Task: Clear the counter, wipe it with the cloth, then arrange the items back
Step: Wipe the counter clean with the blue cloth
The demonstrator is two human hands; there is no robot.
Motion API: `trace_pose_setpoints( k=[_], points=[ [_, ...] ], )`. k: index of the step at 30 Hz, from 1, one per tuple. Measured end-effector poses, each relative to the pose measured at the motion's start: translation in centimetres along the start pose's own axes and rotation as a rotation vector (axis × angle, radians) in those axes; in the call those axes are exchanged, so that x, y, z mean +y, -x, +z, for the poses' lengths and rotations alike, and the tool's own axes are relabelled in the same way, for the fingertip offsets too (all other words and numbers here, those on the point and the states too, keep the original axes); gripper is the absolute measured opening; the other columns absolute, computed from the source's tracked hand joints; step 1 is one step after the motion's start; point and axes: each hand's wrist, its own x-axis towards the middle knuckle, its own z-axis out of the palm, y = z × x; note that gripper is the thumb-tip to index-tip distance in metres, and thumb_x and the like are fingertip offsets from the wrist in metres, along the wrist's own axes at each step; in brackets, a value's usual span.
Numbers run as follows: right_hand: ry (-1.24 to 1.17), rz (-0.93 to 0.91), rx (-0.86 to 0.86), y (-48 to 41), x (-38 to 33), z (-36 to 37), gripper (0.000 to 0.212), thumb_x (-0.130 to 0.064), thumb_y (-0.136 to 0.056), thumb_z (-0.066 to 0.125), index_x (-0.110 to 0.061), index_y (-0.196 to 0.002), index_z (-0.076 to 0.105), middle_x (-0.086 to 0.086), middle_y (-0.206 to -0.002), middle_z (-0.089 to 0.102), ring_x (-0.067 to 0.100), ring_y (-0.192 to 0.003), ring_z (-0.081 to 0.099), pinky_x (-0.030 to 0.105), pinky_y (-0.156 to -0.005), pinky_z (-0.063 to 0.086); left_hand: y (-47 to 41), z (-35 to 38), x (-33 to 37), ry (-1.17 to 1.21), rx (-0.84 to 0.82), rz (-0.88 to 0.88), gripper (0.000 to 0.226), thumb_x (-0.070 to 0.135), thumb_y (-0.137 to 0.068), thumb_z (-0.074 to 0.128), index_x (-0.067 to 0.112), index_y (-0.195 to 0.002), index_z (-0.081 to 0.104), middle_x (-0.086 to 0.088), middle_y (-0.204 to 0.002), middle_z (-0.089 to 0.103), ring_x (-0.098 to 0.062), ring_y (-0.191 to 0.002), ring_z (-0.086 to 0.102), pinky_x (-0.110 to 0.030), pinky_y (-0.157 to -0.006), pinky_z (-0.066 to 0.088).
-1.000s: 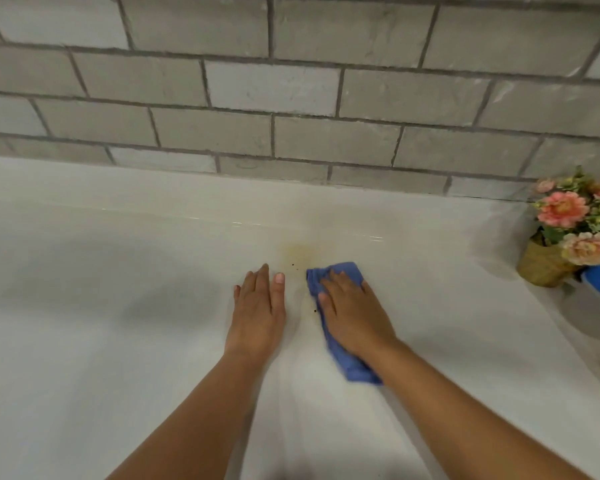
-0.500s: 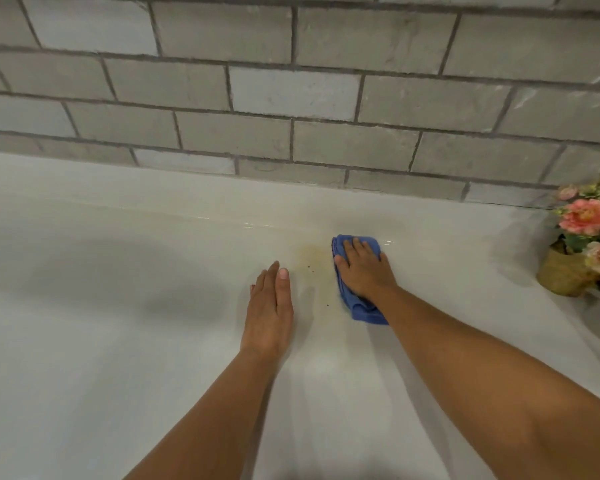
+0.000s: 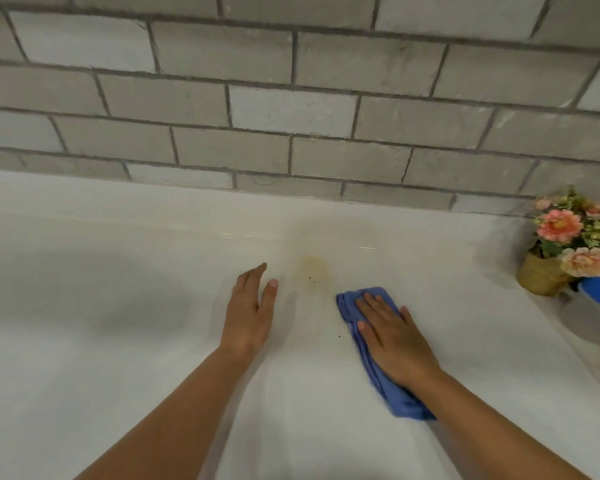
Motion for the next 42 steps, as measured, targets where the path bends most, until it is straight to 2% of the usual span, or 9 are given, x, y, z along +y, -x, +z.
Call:
trace_pose_setpoints(
  k=[4,12,19,22,27,31,33,39,42],
  points=[
    [0.106,0.238,0.104,-7.0,2.4,-0.8,0.053,-0.036,-0.101,0.016,-0.014,-0.149,0.014,0.002,-0.157,0.013,0.017,-0.145,0.01,0.048,-0.116,0.006,-1.7,-2.9,-3.2,-0.249,0.031,-0.025,0.046,0.031,-0.099,0.036,0.012,-0.14,0.039,-0.007,-0.146,0.038,-0.022,-0.136,0.031,-0.03,-0.112,0.021],
    [0.033,0.444,0.056,-15.6,-3.8,0.1,0.075,-0.052,-0.097,0.013,0.002,-0.147,-0.002,0.021,-0.156,-0.003,0.032,-0.145,-0.003,0.048,-0.118,-0.002,-1.7,-2.2,-3.5,-0.248,0.014,0.026,0.051,0.039,-0.099,0.026,0.016,-0.143,0.035,0.0,-0.147,0.038,-0.014,-0.138,0.025,-0.028,-0.115,0.017],
    [0.036,-0.176,-0.019,-11.7,-6.4,0.5,0.055,-0.04,-0.102,0.019,-0.016,-0.15,0.012,0.0,-0.159,0.006,0.014,-0.146,0.004,0.036,-0.118,0.002,-1.6,-2.2,-3.3,-0.249,0.03,0.004,0.049,0.036,-0.099,0.025,0.014,-0.141,0.038,-0.003,-0.145,0.04,-0.017,-0.137,0.03,-0.033,-0.117,0.016],
    [0.023,-0.286,0.021,-8.7,-3.3,0.3,0.049,-0.04,-0.101,0.022,-0.024,-0.148,0.022,-0.008,-0.157,0.014,0.006,-0.145,0.011,0.029,-0.115,0.005,-1.4,-2.3,-3.1,-0.23,0.026,-0.004,0.049,0.036,-0.099,0.024,0.014,-0.14,0.039,-0.002,-0.145,0.041,-0.017,-0.137,0.031,-0.036,-0.117,0.017],
    [0.037,0.128,0.089,-11.0,2.8,-1.4,0.051,-0.035,-0.102,0.02,-0.014,-0.149,0.016,0.003,-0.158,0.011,0.015,-0.146,0.008,0.041,-0.116,0.009,-1.4,-2.4,-2.9,-0.198,0.031,-0.014,0.049,0.036,-0.099,0.023,0.015,-0.141,0.039,-0.001,-0.145,0.041,-0.015,-0.137,0.031,-0.036,-0.117,0.018],
    [-0.001,0.409,0.083,-15.1,-1.8,-0.3,0.072,-0.051,-0.098,0.016,-0.002,-0.149,0.002,0.02,-0.157,0.0,0.031,-0.146,-0.002,0.05,-0.117,0.0,-1.5,-2.2,-3.1,-0.221,0.009,-0.002,0.051,0.037,-0.099,0.022,0.014,-0.142,0.036,-0.001,-0.146,0.038,-0.015,-0.139,0.027,-0.038,-0.118,0.015],
    [0.006,0.319,0.04,-15.5,-6.0,0.7,0.074,-0.053,-0.097,0.016,-0.002,-0.149,0.0,0.02,-0.156,-0.003,0.032,-0.145,-0.005,0.049,-0.117,-0.003,-1.6,-2.2,-3.2,-0.208,0.017,-0.007,0.051,0.036,-0.099,0.022,0.014,-0.143,0.035,-0.001,-0.147,0.038,-0.015,-0.139,0.026,-0.038,-0.118,0.015],
    [0.039,-0.381,-0.061,-6.8,-11.0,2.4,0.058,-0.048,-0.099,0.01,-0.023,-0.15,0.005,-0.004,-0.159,-0.002,0.011,-0.146,-0.005,0.032,-0.117,-0.008,-1.4,-2.5,-2.9,-0.093,0.073,-0.053,0.049,0.034,-0.1,0.024,0.012,-0.142,0.036,-0.005,-0.147,0.038,-0.017,-0.139,0.03,-0.035,-0.118,0.016],
    [0.002,-0.384,-0.024,-4.1,-5.6,1.3,0.087,-0.073,-0.077,-0.008,-0.029,-0.149,0.013,-0.011,-0.158,0.006,0.002,-0.145,0.002,0.023,-0.113,-0.003,-1.2,-2.9,-2.8,-0.049,0.095,-0.076,0.049,0.036,-0.1,0.025,0.013,-0.142,0.037,-0.003,-0.147,0.039,-0.016,-0.139,0.03,-0.037,-0.118,0.017]
  ],
)
